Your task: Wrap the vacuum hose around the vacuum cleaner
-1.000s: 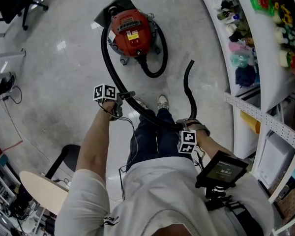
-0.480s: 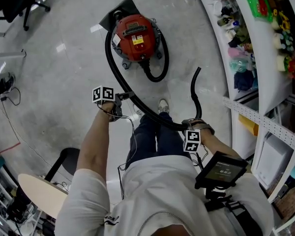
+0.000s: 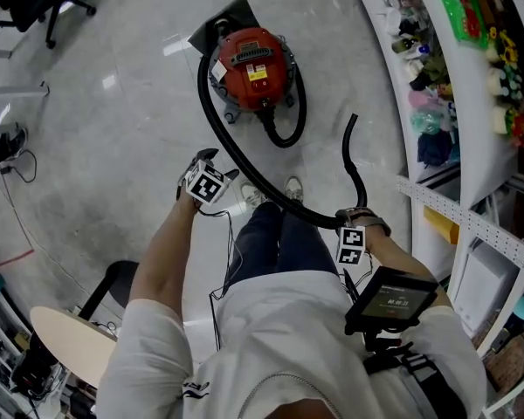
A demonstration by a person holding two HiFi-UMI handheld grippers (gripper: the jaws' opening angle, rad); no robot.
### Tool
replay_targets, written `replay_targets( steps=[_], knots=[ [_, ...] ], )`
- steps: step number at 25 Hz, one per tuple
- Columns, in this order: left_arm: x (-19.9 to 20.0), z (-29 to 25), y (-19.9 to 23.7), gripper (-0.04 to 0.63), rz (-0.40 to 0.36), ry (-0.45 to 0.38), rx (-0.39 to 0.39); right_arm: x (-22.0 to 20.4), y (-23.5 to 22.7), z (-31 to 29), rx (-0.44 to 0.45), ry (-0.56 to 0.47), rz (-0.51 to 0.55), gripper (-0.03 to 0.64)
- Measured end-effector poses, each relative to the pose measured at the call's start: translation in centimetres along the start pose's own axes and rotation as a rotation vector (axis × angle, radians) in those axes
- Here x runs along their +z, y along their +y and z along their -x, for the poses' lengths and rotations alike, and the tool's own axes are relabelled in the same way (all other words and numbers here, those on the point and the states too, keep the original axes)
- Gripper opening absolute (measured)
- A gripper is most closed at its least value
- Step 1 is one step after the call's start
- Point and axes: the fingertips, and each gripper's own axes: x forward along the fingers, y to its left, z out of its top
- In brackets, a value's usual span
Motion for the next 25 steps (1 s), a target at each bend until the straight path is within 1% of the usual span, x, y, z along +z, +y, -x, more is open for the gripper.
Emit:
replay_targets(
  steps=[2, 3, 4, 5, 6, 7, 8, 11, 14, 15, 16, 17, 18, 21, 25],
  knots=[
    [0.5, -0.5, -0.5, 0.329, -0.300, 0.023, 0.061, -0.4, -0.2, 0.0, 0.004, 0.013, 0.003, 0.175],
    [0.6, -0.8, -0.8, 0.329, -0.439, 0.043, 0.085, -0.6, -0.3, 0.0, 0.005, 0.019, 0.005, 0.175],
    [0.8, -1.2, -1.0, 0.329, -0.561, 0.062, 0.106, -0.8, -0.6, 0.1, 0.003, 0.020, 0.006, 0.175],
    [1.1, -1.6, -1.1, 0.330, -0.662, 0.078, 0.124, -1.0, -0.9, 0.2, 0.001, 0.019, 0.008, 0.175],
    [1.5, -2.0, -1.3, 0.329, -0.741, 0.092, 0.136, -1.3, -1.3, 0.4, -0.002, 0.018, 0.009, 0.175],
    [1.8, -2.6, -1.4, 0.330, -0.800, 0.105, 0.142, -1.6, -1.6, 0.5, -0.004, 0.016, 0.011, 0.175],
    [2.1, -3.1, -1.6, 0.330, -0.844, 0.118, 0.144, -1.9, -1.9, 0.7, -0.005, 0.015, 0.014, 0.175],
    [2.9, -5.0, -1.9, 0.328, -0.919, 0.158, 0.123, -3.2, -2.6, 1.1, 0.003, 0.007, 0.019, 0.175],
    [3.9, -6.8, -2.0, 0.327, -0.955, 0.189, 0.093, -5.1, -4.1, 1.1, 0.009, 0.018, 0.029, 0.175],
    [4.5, -7.2, -2.0, 0.324, -0.961, 0.189, 0.088, -5.9, -4.8, 1.0, 0.008, 0.027, 0.032, 0.175],
    [5.0, -7.4, -2.0, 0.305, -0.964, 0.184, 0.086, -6.7, -5.6, 1.0, 0.007, 0.034, 0.036, 0.175],
    [5.4, -7.6, -2.1, 0.257, -0.968, 0.180, 0.085, -7.3, -6.4, 1.1, 0.006, 0.039, 0.042, 0.175],
    [5.6, -7.8, -2.2, 0.241, -0.971, 0.178, 0.081, -7.9, -7.1, 1.1, 0.006, 0.042, 0.048, 0.175],
    [6.4, -8.5, -2.4, 0.229, -0.973, 0.183, 0.063, -10.0, -9.4, 1.3, 0.008, 0.064, 0.073, 0.175],
    [7.4, -9.6, -2.7, 0.219, -0.943, 0.205, 0.052, -12.9, -13.1, 1.2, 0.005, 0.105, 0.121, 0.175]
  ],
)
